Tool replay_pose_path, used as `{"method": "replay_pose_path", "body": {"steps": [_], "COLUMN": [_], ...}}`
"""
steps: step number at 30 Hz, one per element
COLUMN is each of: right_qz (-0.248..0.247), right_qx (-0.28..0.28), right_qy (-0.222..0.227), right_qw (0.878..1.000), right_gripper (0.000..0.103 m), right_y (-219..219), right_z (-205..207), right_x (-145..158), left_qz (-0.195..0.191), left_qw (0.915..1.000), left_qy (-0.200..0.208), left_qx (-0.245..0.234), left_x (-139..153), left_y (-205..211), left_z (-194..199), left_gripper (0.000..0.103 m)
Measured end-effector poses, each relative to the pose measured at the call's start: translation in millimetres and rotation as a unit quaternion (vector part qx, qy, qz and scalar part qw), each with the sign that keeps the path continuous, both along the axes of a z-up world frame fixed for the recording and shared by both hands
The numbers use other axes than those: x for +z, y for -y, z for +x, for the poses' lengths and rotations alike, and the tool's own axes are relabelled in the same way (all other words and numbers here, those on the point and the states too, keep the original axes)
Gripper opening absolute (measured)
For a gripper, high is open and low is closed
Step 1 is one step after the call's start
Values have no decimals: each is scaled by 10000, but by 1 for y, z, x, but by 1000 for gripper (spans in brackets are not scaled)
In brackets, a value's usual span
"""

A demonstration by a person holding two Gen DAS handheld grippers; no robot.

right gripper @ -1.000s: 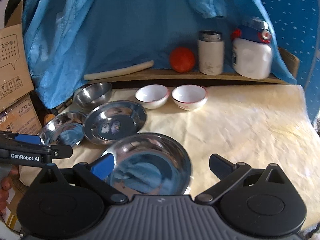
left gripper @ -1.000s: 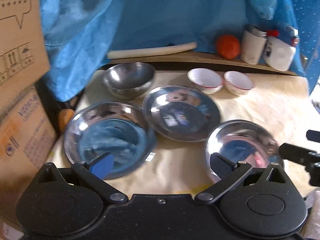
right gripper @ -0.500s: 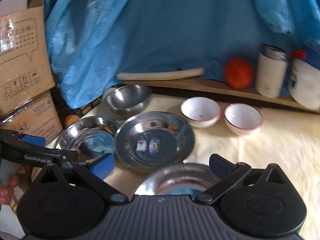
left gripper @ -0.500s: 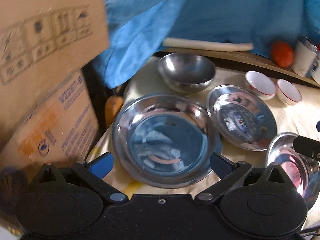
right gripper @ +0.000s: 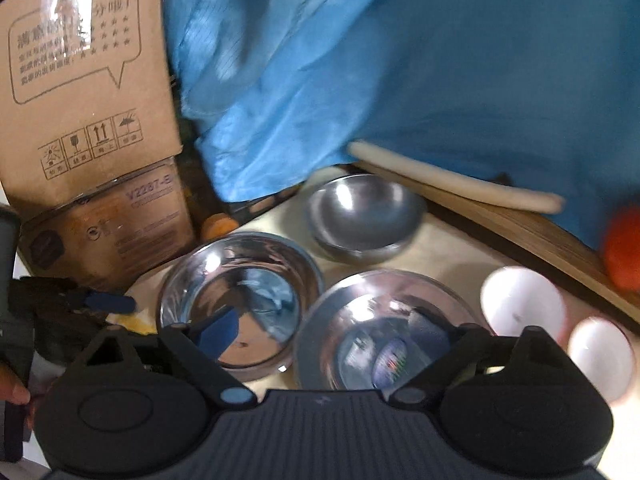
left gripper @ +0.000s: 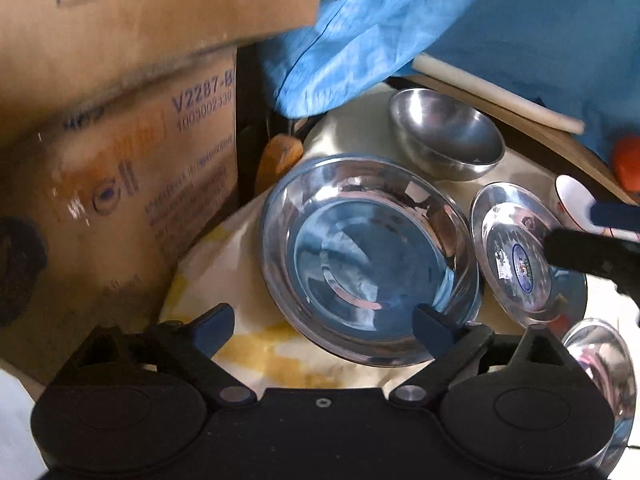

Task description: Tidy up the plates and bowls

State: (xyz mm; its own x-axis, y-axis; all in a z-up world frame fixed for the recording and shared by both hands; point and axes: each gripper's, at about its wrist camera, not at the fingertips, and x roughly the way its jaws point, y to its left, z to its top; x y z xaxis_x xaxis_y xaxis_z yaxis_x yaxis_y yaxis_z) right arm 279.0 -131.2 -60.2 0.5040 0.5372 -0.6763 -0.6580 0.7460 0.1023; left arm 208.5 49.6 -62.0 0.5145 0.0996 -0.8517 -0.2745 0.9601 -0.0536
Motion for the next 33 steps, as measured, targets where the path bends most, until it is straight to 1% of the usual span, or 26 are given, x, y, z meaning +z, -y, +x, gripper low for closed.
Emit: {"method": "replay_pose_path", "body": {"steps": [2, 4, 6, 10, 12, 14, 20, 25, 28, 29, 30, 31, 33], "right_qz": [-49, -125, -196, -366, -427, -506, -659, -746, -759, -762, -761, -752, -728], "right_qx": [307, 572, 839, 1122, 1213, 1242, 1212, 1170, 1138, 1108, 1064, 1007, 903], "right_qy": [-89, -189, -295, -444, -560, -657, -730, -834, -893, -889, -896, -914, -912], "right_qw": [9995, 9981, 9958, 9920, 9901, 9888, 9877, 9868, 9866, 9869, 9874, 9879, 9891], "right_gripper": [89, 83, 82, 77, 74, 66, 59, 52, 44, 41, 40, 33, 27], "right_y": [-10, -19, -29, -45, -53, -60, -69, -74, -76, -76, -76, -76, -74], "right_z": [12, 24, 34, 48, 55, 60, 70, 79, 81, 81, 81, 82, 84], "right_x": [-2, -5, -8, -19, -25, -31, -41, -51, -56, -57, -57, -58, -58], "left_qz": [-101, -194, -267, -341, -359, -390, -509, -595, -674, -721, -768, -799, -817], "left_qw": [9999, 9994, 9986, 9971, 9964, 9959, 9937, 9922, 9914, 9909, 9905, 9902, 9895], "left_qy": [-15, -33, -49, -27, -13, 8, 92, 151, 194, 219, 237, 239, 255], "left_qx": [137, 291, 449, 685, 762, 817, 994, 1086, 1105, 1112, 1113, 1118, 1167], "left_x": [-3, -6, -9, -11, -12, -12, -12, -13, -14, -14, -14, -15, -16], "left_y": [0, -1, -2, -4, -4, -4, -7, -10, -11, -11, -11, -11, -12], "left_z": [0, 0, 0, 0, -1, -1, -6, -7, -8, -9, -9, -8, -8], "left_gripper": [90, 89, 87, 87, 83, 80, 66, 62, 56, 52, 45, 43, 40]}}
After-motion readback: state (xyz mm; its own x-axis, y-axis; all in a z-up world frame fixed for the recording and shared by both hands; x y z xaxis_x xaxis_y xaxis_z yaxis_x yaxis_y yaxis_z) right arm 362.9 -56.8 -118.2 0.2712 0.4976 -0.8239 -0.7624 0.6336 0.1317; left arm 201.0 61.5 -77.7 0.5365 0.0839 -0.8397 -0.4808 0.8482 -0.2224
